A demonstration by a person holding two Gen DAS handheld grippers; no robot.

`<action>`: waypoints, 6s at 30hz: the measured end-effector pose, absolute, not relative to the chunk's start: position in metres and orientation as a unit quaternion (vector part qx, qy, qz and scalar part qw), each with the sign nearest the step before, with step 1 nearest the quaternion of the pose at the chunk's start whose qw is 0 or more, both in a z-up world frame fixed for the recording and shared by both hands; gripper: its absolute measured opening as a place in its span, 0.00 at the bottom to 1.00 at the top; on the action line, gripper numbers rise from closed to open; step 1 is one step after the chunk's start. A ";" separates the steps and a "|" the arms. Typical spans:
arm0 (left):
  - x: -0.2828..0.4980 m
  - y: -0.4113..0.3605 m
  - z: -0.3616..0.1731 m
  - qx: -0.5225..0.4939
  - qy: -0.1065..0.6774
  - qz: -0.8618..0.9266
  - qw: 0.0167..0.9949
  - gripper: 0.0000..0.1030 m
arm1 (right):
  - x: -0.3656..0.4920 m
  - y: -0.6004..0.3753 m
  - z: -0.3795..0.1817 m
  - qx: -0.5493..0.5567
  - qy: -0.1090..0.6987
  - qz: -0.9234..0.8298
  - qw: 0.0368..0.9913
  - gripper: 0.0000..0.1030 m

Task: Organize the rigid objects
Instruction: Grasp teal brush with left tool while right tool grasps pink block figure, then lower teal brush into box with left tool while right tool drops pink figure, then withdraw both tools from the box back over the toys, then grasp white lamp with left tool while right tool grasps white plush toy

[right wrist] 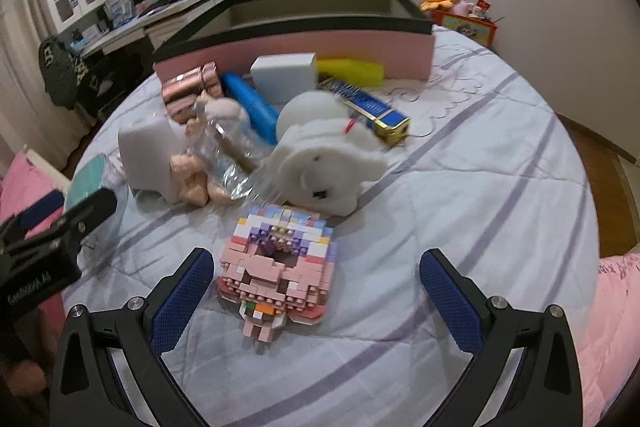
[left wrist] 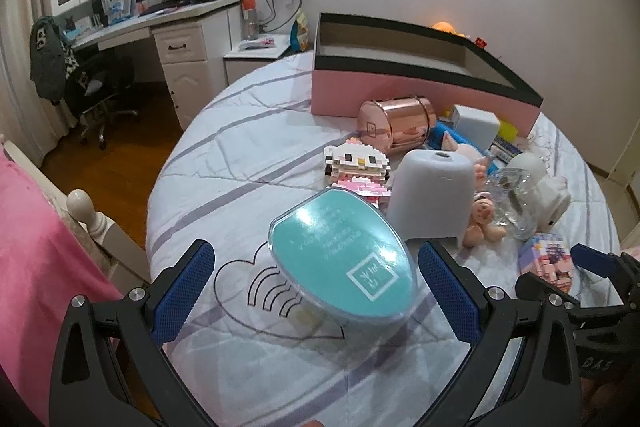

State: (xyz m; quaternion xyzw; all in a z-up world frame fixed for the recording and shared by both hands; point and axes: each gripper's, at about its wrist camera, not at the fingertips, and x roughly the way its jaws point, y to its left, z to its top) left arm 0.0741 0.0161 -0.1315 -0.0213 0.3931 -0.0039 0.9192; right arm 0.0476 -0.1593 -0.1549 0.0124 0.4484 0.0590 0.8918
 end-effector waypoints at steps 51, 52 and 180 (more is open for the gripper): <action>0.271 -0.019 -0.061 -0.012 0.358 -0.080 0.930 0.63 | 0.242 -0.194 -0.078 0.021 0.381 0.095 0.919 0.54; 0.276 -0.021 -0.066 -0.009 0.364 -0.080 0.928 0.64 | 0.246 -0.194 -0.082 0.021 0.386 0.096 0.917 0.54; 0.116 -0.019 -0.136 -0.027 0.396 -0.056 0.916 0.80 | 0.093 -0.196 -0.145 0.072 0.442 0.100 0.889 0.54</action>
